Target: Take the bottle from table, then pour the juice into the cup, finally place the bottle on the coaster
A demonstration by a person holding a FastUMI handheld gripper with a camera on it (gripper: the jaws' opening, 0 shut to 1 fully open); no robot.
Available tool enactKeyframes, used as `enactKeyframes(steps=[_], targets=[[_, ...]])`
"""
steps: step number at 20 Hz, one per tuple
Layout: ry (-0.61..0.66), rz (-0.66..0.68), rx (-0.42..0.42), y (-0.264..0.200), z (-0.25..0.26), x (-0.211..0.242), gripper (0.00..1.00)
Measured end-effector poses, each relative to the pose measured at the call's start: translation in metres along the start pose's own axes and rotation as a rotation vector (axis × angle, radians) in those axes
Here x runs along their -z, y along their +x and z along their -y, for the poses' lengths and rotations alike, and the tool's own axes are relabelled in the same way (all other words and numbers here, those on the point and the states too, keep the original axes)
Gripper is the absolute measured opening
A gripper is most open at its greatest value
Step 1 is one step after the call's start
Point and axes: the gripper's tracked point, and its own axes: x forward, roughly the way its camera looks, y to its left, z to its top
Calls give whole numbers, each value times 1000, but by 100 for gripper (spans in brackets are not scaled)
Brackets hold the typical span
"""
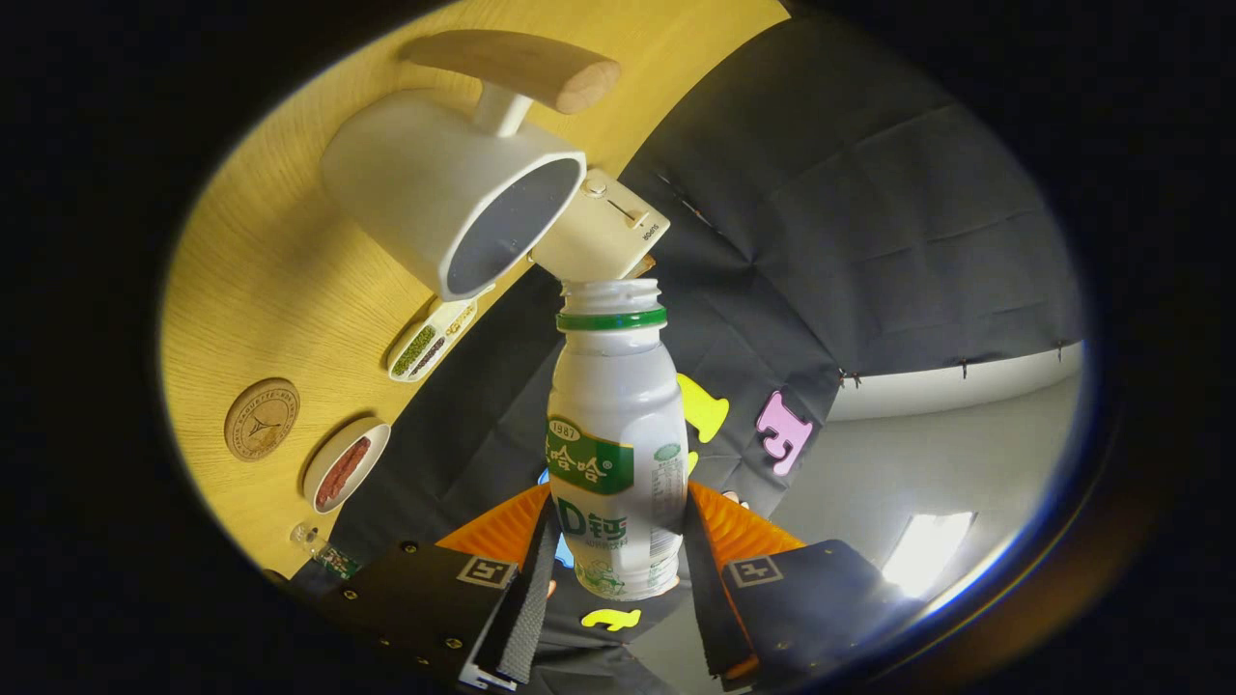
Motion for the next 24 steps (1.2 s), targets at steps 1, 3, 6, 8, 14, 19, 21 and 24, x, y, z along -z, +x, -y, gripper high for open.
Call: enactKeyframes(steps=[1, 3, 6, 8, 14, 19, 21, 24], targets=[[28, -4, -16, -1, -4, 2, 65], [112, -9, -57, 0, -13, 4, 65], [286, -23, -125, 1, -25, 7, 65], [397, -34, -162, 1, -30, 8, 65], [780, -50, -278, -4, -52, 5, 65], [1099, -65, -366, -7, -61, 6, 65], [1263, -59, -411, -7, -63, 1, 65], [1474, -63, -461, -7, -64, 3, 65]])
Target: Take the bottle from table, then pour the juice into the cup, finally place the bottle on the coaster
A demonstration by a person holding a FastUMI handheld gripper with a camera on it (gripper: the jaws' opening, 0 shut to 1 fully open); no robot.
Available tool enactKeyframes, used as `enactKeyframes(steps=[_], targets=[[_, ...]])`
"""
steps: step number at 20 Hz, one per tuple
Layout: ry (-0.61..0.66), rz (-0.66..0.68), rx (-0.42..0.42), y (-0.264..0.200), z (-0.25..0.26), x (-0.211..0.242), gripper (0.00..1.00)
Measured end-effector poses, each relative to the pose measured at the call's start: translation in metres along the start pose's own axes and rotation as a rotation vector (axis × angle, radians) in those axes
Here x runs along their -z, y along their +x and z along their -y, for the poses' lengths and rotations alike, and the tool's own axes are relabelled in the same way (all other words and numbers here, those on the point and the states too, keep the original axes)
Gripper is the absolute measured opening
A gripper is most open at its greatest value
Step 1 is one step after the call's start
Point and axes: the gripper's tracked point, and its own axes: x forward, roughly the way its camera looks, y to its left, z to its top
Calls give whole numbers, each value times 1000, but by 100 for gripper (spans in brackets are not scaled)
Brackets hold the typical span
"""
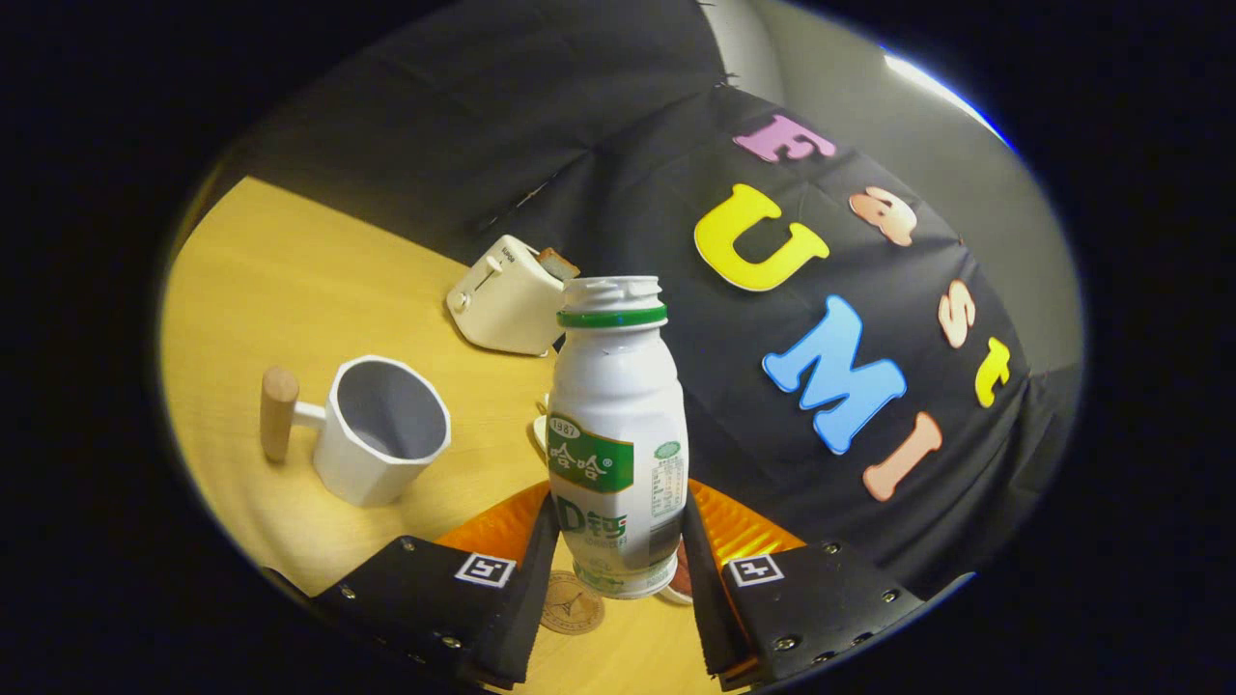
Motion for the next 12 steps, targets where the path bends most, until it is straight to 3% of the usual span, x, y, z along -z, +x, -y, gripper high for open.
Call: enactKeyframes(steps=[12], targets=[[474, -7, -70, 19, 20, 30, 65]])
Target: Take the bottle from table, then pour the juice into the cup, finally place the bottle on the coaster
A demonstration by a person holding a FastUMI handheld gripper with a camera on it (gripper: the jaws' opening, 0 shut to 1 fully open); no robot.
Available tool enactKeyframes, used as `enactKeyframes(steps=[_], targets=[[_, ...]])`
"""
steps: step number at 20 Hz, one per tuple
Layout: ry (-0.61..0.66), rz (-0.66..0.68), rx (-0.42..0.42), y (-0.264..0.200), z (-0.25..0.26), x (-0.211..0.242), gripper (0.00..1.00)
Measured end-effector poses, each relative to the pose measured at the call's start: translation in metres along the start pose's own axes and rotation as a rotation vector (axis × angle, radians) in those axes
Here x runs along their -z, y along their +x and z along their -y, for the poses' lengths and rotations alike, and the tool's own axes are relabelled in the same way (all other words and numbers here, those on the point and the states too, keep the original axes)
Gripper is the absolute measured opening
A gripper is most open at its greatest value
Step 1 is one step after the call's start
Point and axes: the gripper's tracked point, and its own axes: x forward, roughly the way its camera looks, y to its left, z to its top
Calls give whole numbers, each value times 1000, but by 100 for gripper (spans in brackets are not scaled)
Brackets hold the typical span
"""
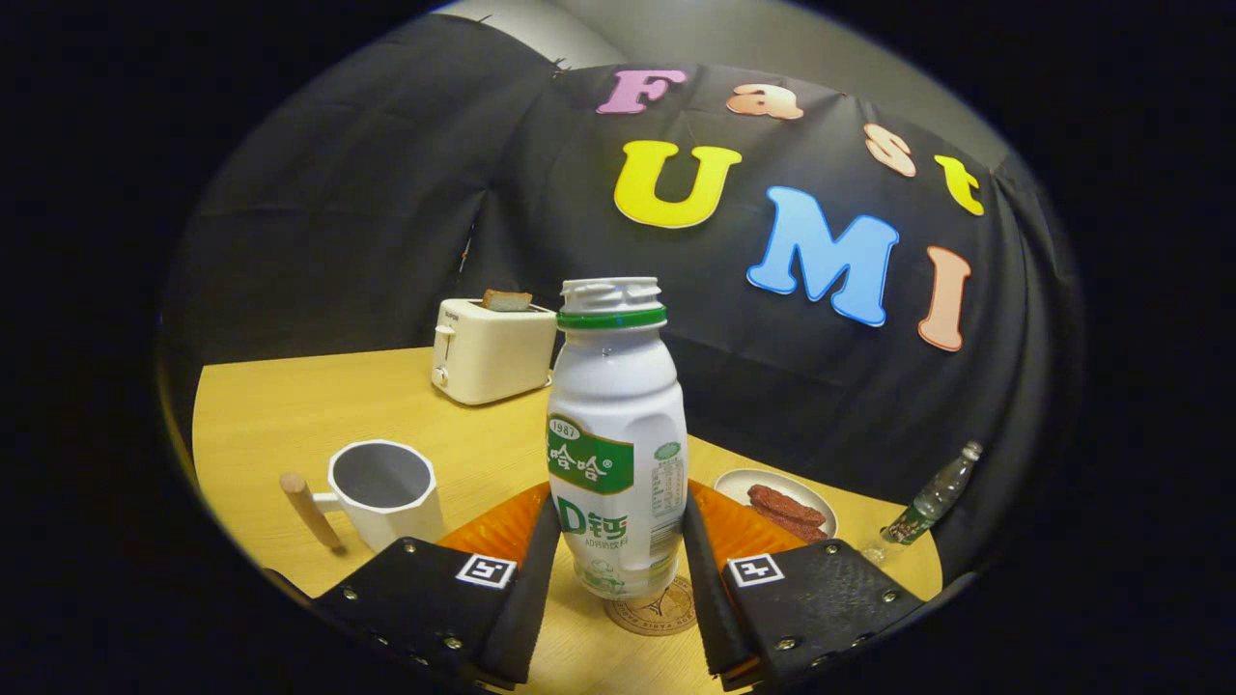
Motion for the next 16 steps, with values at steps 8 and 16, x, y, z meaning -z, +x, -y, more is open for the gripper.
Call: enactKeyframes(steps=[8, 16], targets=[[192, -62, 10, 13, 22, 33, 65], [245, -96, 52, 17, 42, 56, 65]])
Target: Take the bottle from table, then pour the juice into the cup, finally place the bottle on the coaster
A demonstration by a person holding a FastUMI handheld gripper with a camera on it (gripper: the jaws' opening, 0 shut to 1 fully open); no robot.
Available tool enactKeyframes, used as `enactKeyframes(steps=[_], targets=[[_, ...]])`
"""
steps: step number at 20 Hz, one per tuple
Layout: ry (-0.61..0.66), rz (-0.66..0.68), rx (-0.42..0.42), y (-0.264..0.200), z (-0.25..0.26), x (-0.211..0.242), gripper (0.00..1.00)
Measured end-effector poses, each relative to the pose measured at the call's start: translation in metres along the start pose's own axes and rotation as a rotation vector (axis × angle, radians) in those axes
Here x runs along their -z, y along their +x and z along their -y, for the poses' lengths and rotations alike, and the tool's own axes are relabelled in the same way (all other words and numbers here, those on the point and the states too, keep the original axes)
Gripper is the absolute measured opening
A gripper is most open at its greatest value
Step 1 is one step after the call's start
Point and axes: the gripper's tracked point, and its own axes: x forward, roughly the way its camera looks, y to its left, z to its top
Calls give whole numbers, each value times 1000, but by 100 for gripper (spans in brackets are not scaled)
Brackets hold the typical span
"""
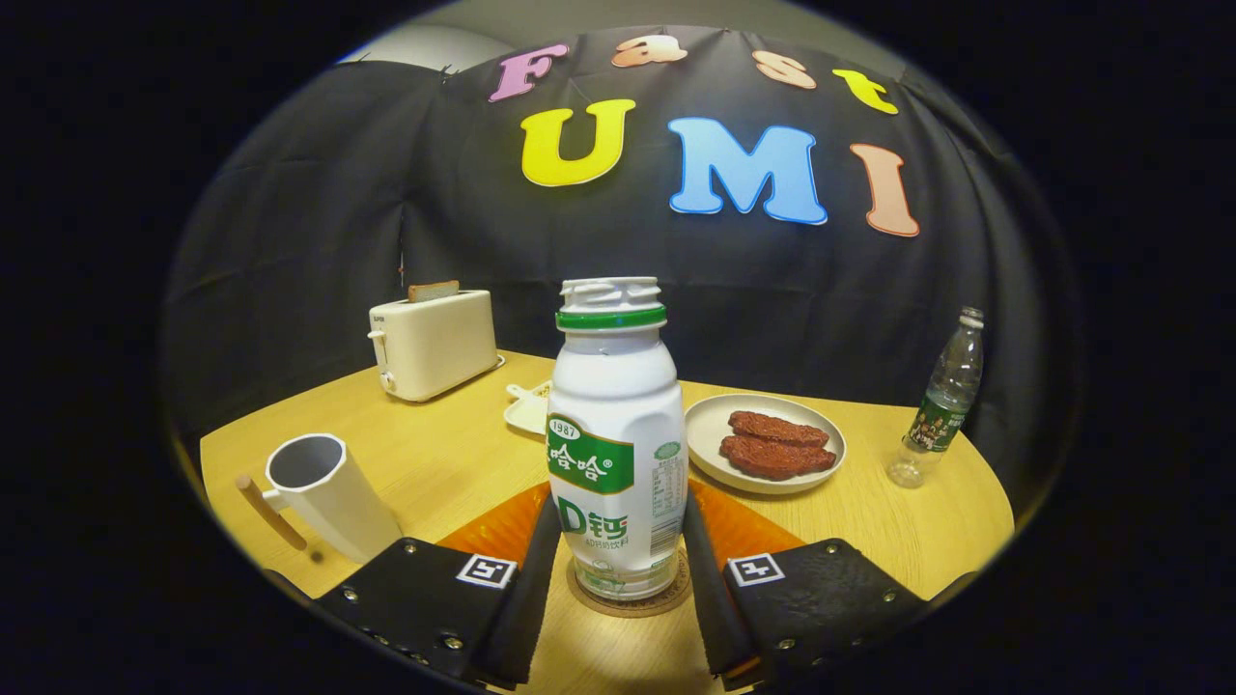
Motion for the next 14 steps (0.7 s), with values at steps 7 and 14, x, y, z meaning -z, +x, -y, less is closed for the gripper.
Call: enactKeyframes(steps=[7, 14], targets=[[34, 8, -4, 3, 1, 8, 65], [96, 46, -12, -2, 4, 14, 65]])
